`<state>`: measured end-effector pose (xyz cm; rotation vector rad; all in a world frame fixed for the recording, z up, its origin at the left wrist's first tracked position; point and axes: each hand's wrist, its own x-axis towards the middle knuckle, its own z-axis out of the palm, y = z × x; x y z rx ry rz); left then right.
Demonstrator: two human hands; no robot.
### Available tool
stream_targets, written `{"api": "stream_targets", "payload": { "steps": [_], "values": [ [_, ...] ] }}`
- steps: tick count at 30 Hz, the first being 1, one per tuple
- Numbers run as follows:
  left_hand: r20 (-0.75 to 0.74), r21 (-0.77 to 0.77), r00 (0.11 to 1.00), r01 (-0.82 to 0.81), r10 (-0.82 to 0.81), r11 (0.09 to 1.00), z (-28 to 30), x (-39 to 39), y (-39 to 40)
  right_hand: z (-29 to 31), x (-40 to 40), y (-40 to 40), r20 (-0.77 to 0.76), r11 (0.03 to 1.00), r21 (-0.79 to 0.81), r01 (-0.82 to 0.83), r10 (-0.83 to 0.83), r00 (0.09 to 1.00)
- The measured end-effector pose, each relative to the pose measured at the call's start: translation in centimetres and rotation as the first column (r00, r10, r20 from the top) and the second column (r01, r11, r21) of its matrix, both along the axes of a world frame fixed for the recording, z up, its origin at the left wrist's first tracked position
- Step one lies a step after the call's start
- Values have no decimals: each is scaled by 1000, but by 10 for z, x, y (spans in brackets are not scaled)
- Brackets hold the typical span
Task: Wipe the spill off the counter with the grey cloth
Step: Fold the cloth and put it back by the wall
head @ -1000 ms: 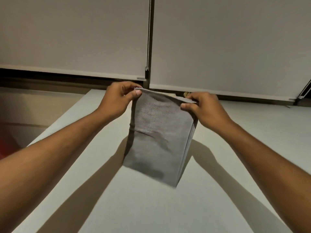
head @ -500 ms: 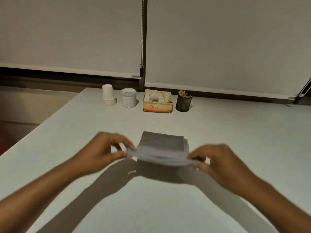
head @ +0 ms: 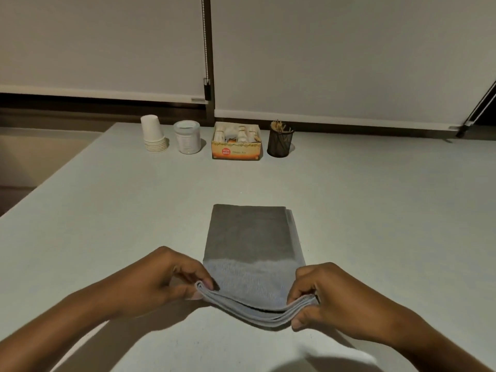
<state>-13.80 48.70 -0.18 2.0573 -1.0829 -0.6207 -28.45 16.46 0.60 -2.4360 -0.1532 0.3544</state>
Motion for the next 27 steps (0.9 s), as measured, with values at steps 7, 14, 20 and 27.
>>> {"api": "stream_targets", "payload": {
  "steps": [7, 14, 20, 27],
  "values": [
    [-230, -197, 945, -278, 231, 940, 13, 50, -27, 22, 60, -36, 115, 976, 193, 102, -126, 985],
    [-21, -121, 872, -488, 489, 865, 4, 103, -79, 0, 152, -58, 278, 944, 66, 323, -328, 903],
    [206, -10, 819, -545, 536, 838, -17, 124, -104, -36, 178, -67, 237, 909, -4, 417, -404, 883],
    [279, -31, 730, -642, 623, 766, -31, 116, -103, -48, 162, -58, 442, 884, -111, 454, -366, 819]
  ]
}}
